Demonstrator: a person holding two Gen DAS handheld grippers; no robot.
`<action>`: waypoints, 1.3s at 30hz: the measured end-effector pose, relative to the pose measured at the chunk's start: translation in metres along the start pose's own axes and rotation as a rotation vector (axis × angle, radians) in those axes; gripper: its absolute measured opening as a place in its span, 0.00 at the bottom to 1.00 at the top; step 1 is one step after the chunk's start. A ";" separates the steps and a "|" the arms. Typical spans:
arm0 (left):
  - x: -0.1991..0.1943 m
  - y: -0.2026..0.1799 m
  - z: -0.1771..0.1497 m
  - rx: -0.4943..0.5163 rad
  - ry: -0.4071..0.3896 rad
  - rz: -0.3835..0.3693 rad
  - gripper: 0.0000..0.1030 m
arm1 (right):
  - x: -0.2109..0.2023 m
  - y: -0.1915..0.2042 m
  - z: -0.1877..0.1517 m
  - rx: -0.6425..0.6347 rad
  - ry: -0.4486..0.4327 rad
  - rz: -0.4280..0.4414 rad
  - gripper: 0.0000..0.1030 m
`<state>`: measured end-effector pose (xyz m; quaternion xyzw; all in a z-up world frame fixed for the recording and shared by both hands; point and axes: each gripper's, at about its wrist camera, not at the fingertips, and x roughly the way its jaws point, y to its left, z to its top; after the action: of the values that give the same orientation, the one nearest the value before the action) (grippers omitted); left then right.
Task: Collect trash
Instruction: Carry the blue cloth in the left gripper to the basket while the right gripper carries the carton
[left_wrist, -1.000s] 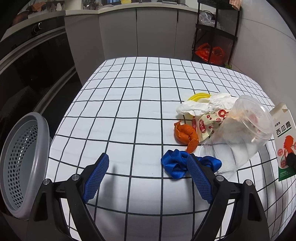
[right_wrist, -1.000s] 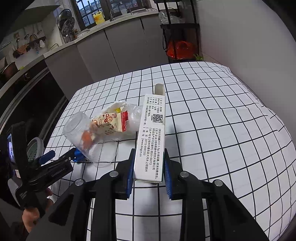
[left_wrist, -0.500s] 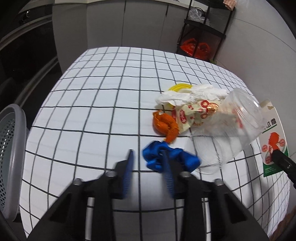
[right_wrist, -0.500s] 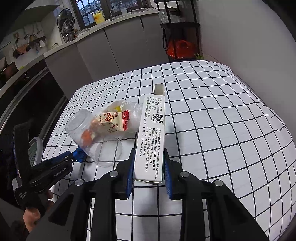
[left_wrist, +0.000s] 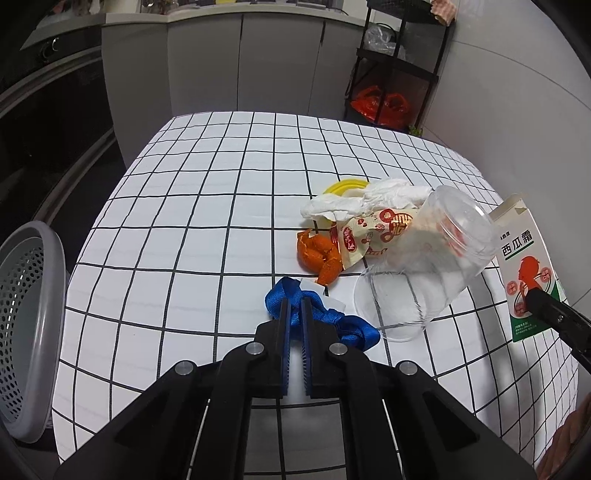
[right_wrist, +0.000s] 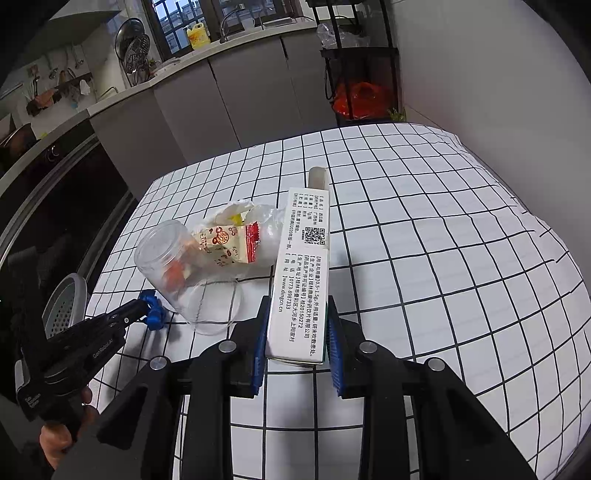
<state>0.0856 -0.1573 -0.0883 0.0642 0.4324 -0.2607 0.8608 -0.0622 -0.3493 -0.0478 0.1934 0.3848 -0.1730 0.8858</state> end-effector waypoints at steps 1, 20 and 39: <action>-0.001 0.000 0.000 0.000 -0.001 0.001 0.06 | 0.000 0.000 0.000 0.000 0.000 0.000 0.26; -0.082 0.020 -0.001 0.019 -0.168 0.080 0.06 | -0.028 0.019 -0.005 -0.051 -0.053 0.038 0.26; -0.167 0.123 -0.019 -0.084 -0.253 0.227 0.06 | -0.060 0.136 -0.018 -0.232 -0.082 0.197 0.26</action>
<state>0.0522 0.0205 0.0159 0.0436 0.3211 -0.1496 0.9341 -0.0497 -0.2135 0.0144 0.1194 0.3447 -0.0474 0.9299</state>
